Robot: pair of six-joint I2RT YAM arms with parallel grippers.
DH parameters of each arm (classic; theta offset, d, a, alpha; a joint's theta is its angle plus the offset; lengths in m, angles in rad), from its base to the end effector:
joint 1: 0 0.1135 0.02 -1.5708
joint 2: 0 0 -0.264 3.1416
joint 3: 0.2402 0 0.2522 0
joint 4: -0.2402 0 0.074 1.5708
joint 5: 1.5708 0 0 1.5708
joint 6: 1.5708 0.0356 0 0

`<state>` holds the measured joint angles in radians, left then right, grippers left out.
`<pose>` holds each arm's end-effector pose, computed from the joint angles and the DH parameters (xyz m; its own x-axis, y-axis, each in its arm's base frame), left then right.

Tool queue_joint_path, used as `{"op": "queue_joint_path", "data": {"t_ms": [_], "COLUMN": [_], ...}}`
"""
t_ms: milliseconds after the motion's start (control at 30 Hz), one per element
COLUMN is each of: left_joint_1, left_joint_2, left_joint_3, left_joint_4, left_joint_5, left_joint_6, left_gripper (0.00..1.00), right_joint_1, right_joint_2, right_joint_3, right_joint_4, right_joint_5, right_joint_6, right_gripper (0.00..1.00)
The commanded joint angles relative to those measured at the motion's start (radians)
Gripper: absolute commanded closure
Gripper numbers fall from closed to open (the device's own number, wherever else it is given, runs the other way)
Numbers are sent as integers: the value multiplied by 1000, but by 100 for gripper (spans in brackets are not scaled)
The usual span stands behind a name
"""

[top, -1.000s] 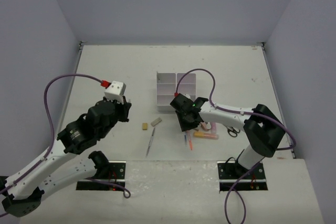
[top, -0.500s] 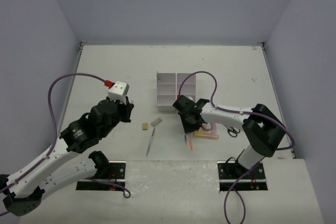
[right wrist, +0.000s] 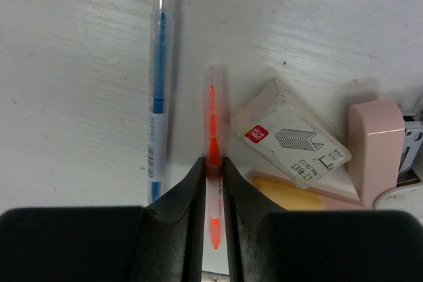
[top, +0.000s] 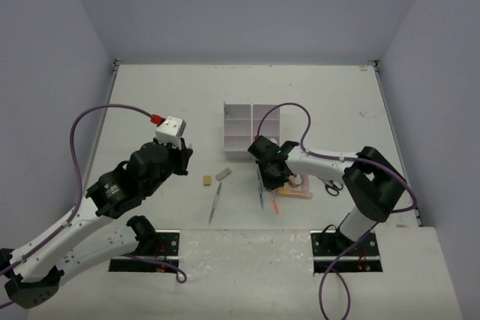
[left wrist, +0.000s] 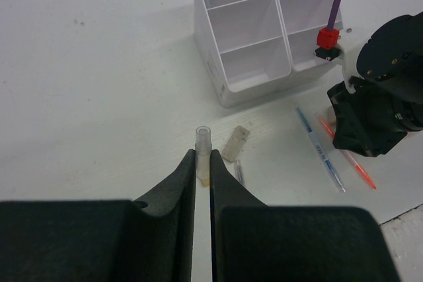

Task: Sort the stationery into containers
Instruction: Pick up the pen from the center of the board.

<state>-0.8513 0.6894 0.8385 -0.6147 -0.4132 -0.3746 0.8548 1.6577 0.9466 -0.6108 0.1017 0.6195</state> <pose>0.1062 -0.0995 0.3293 -0.4409 -0.0053 -0.8976 0.3128 0.9364 -0.1592 0.1961 0.2199 0.1560 -0.9442 -0.2052 -0.2577 -0.2283 0.9715 0.0629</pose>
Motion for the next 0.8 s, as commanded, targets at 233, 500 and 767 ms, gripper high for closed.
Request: {"op": "queue_joint_path", "data": {"t_ms": [233, 500, 767], "left_joint_1": [1, 1, 1], "left_joint_2": [-8, -10, -53], "left_joint_3": [-7, -7, -9], "left_joint_4": [41, 42, 44], "left_joint_5": [17, 14, -6], "left_joint_6": [20, 20, 14], "left_gripper": [100, 100, 100], "right_joint_1": [-4, 33, 113], "right_joint_2": [-113, -331, -345], "right_joint_3": [-9, 12, 77], "right_joint_4": [-23, -36, -43], "right_joint_5": [11, -15, 0], "right_joint_6": [42, -76, -231], "right_gripper": [100, 100, 100]}}
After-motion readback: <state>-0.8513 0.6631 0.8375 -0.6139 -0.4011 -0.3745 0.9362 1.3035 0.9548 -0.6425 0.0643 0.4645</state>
